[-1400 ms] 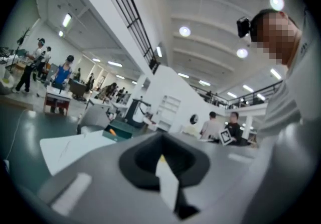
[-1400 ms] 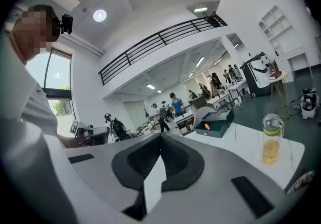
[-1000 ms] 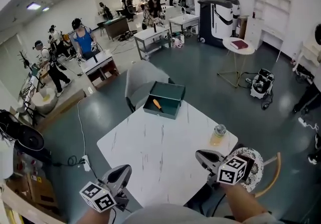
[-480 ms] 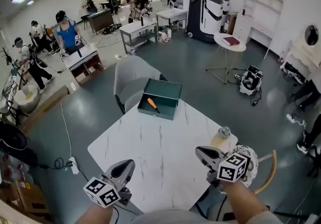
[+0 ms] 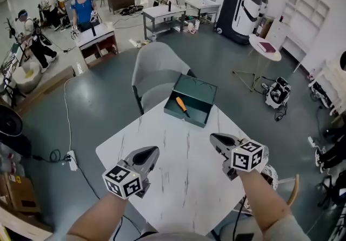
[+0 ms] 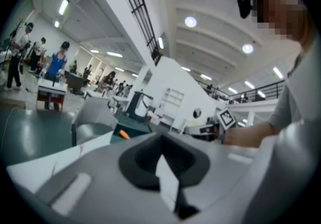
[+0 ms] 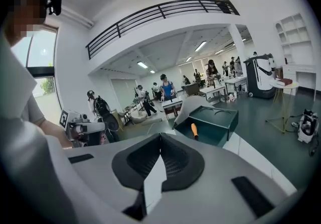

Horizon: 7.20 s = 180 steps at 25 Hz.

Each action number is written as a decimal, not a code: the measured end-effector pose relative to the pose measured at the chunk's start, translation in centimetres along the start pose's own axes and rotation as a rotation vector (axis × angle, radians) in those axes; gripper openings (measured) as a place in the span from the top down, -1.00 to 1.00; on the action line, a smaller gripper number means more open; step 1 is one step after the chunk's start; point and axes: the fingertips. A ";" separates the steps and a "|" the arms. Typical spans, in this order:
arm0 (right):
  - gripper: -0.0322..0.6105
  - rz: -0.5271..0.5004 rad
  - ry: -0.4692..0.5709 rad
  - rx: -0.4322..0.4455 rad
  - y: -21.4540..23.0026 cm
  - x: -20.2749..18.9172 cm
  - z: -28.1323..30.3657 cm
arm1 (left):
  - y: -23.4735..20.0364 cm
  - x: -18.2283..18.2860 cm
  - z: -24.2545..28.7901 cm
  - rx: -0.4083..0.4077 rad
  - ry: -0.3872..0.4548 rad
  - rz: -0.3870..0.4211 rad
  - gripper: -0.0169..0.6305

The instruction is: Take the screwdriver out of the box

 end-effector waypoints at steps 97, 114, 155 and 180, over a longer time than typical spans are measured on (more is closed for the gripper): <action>0.85 -0.037 -0.420 -0.036 0.3 6.8 8.9 | -1.6 7.0 1.9 -0.169 0.055 0.033 0.96; 0.85 0.028 -0.088 0.035 -10.3 6.2 -10.4 | 10.9 6.6 -7.6 -0.165 0.071 0.091 0.96; 0.85 -0.087 0.228 0.242 -23.6 0.7 -32.5 | 31.2 3.1 -23.7 0.019 0.190 0.179 0.96; 0.85 -0.044 0.345 0.097 -28.0 3.7 -24.5 | 20.2 7.1 -26.9 -0.098 0.193 0.173 0.96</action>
Point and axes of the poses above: the fingertips, and each gripper's own axes: z forward along the fingers, y to its right, x out of its top, and after that the axes turned 1 degree about -z, right-handed
